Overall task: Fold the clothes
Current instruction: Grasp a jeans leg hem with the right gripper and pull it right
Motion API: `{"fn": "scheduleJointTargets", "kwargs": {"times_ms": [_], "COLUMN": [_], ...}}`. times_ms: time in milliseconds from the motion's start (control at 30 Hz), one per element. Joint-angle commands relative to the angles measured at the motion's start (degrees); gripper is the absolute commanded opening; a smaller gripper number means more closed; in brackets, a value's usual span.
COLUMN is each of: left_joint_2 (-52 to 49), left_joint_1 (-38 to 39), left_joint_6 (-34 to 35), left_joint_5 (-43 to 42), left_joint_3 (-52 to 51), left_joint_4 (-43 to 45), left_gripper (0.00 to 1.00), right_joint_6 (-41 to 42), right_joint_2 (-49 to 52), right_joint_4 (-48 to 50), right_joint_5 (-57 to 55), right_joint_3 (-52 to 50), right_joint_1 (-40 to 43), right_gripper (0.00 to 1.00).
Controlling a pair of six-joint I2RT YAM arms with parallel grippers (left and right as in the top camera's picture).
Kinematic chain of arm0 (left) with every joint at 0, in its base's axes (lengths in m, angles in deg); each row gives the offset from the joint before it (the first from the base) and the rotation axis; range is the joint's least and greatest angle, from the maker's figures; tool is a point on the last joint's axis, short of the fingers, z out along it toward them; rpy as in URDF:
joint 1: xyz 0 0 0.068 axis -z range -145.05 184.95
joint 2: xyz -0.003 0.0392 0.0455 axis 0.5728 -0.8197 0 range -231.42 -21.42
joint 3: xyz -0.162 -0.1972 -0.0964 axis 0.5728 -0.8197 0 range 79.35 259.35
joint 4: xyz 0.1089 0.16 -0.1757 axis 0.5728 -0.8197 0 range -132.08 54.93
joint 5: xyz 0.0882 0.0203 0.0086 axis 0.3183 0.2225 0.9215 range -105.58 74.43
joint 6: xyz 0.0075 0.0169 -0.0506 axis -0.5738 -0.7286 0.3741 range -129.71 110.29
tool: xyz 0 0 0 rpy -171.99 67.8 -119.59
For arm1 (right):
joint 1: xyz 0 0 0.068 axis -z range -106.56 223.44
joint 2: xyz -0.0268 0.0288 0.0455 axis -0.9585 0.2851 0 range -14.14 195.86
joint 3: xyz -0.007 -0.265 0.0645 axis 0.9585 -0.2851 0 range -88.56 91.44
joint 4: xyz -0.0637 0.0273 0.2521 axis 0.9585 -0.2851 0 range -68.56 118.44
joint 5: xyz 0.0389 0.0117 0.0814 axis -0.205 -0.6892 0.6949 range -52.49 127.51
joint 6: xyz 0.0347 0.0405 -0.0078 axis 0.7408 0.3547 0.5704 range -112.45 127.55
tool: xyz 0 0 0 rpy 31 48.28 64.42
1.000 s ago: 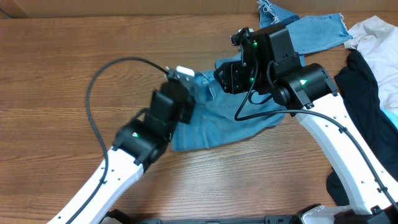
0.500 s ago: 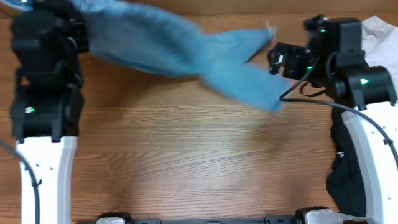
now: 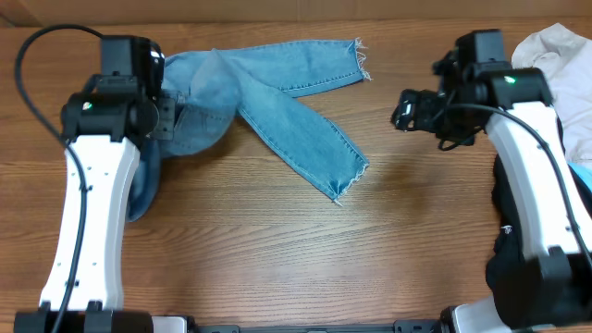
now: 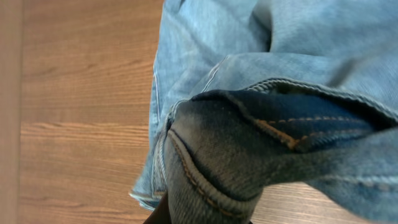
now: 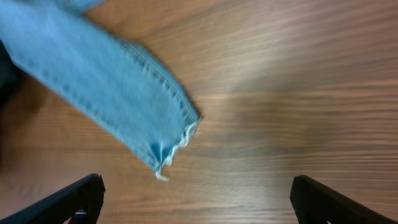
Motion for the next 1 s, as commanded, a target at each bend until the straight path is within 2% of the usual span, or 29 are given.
{"fn": "scheduleJointTargets", "kwargs": {"times_ms": [0,167,300,500,633,700,733,767,800,967], "left_joint_2": [-0.1,0.0,0.0,0.0,0.0,0.0,0.0,0.0,0.0,0.0], "left_joint_1": [0.2,0.2,0.2,0.2,0.2,0.2,0.2,0.2,0.2,0.2], "left_joint_6": [2.8,2.8,5.1,5.9,5.9,5.9,5.9,5.9,5.9,5.9], "left_joint_5": [3.9,6.5,12.1,12.7,12.7,12.7,12.7,12.8,13.3,14.2], "left_joint_3": [0.5,0.5,0.5,0.5,0.5,0.5,0.5,0.5,0.5,0.5], "left_joint_4": [0.9,1.4,1.4,1.7,1.6,1.6,1.6,1.6,1.6,1.6], "left_gripper": [0.04,0.04,0.04,0.04,0.04,0.04,0.04,0.04,0.04,0.04], "right_joint_6": [-2.2,-5.0,-4.9,-4.9,-4.9,-4.9,-4.9,-4.9,-4.9,-4.9], "right_joint_2": [4.9,11.5,15.7,19.6,20.4,20.4,20.4,20.4,20.4,20.4], "right_joint_4": [-0.6,-0.9,0.8,4.4,8.0,10.5,12.8,13.7,14.7,16.0], "right_joint_5": [5.6,9.4,7.0,2.2,0.7,0.8,0.8,0.8,0.8,0.8], "right_joint_3": [1.1,0.4,-1.2,-4.2,-7.2,-8.8,-10.3,-11.0,-11.8,-11.8], "right_joint_1": [-1.1,-3.6,-6.1,-8.7,-9.7,-10.0,-10.3,-10.6,-11.2,-11.6], "right_gripper": [1.0,1.0,1.0,0.99,0.91,0.84,0.7,0.61,0.44,0.04]}}
